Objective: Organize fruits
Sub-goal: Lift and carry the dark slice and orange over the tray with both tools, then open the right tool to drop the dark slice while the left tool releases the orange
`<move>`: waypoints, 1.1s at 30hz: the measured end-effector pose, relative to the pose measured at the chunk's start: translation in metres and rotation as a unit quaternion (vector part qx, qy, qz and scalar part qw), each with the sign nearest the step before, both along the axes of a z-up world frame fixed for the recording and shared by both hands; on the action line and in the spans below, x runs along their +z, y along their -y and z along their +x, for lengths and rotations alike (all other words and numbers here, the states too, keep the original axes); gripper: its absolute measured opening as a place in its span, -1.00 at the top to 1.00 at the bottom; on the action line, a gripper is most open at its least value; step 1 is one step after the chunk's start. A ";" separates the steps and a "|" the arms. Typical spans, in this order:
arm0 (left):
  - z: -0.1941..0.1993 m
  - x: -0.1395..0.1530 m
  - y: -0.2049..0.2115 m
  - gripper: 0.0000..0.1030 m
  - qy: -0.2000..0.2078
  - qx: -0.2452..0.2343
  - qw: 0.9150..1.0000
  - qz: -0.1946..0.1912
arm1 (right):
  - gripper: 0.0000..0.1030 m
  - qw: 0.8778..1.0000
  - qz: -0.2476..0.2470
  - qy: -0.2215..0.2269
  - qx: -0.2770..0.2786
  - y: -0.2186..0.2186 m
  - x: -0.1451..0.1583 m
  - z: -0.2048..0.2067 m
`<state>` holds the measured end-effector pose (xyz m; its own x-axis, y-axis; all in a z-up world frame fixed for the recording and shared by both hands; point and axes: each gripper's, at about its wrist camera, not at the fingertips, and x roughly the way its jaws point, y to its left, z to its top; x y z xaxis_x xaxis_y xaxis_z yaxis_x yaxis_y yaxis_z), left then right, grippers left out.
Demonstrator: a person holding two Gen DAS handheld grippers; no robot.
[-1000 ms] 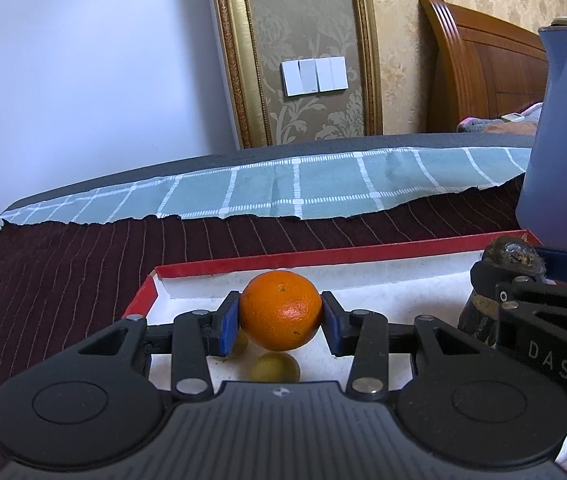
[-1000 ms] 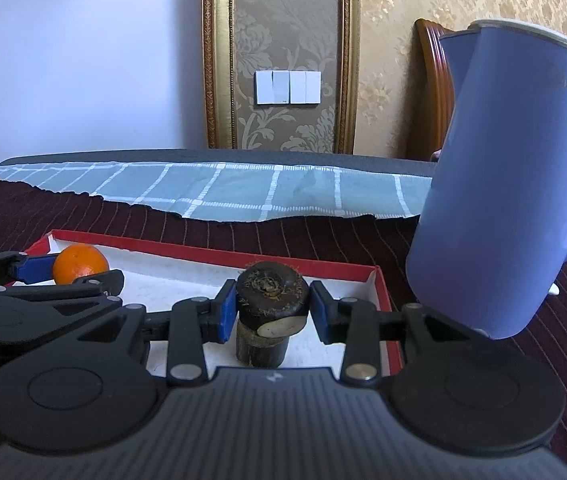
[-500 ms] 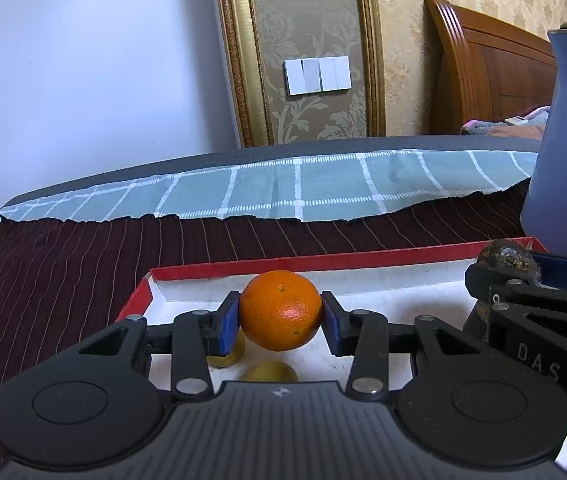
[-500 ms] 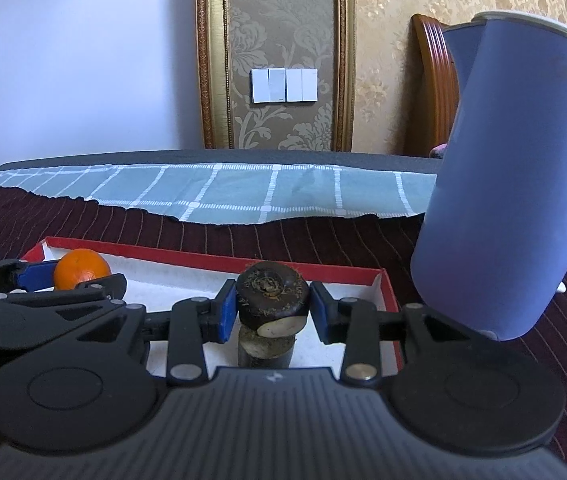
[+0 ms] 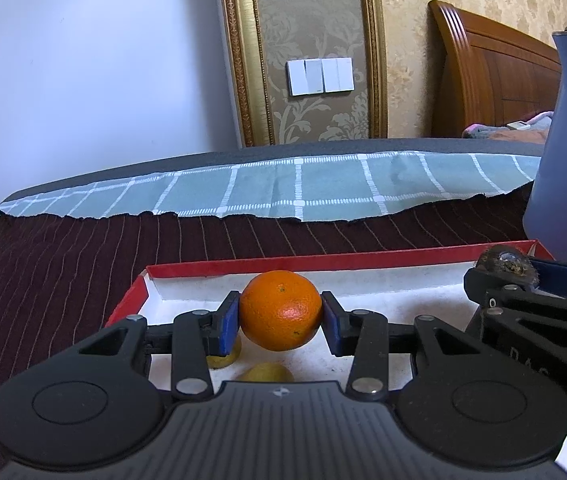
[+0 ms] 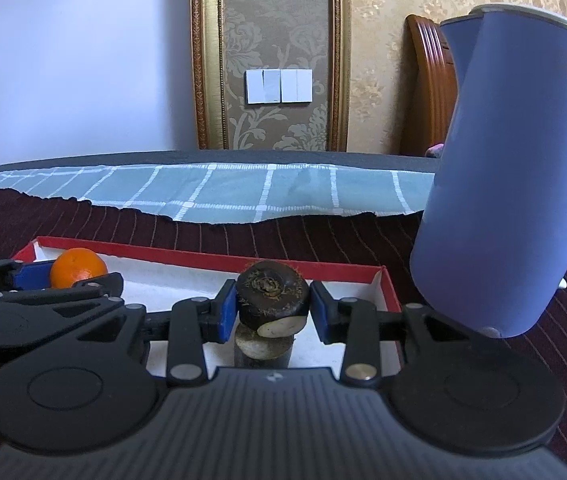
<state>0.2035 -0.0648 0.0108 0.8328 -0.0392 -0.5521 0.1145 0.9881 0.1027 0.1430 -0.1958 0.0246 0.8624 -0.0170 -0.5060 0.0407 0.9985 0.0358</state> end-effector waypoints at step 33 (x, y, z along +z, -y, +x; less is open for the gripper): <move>-0.006 0.001 0.003 -0.21 0.024 0.011 0.999 0.019 | 0.03 1.000 -0.007 0.013 -0.007 -0.001 -0.002 0.000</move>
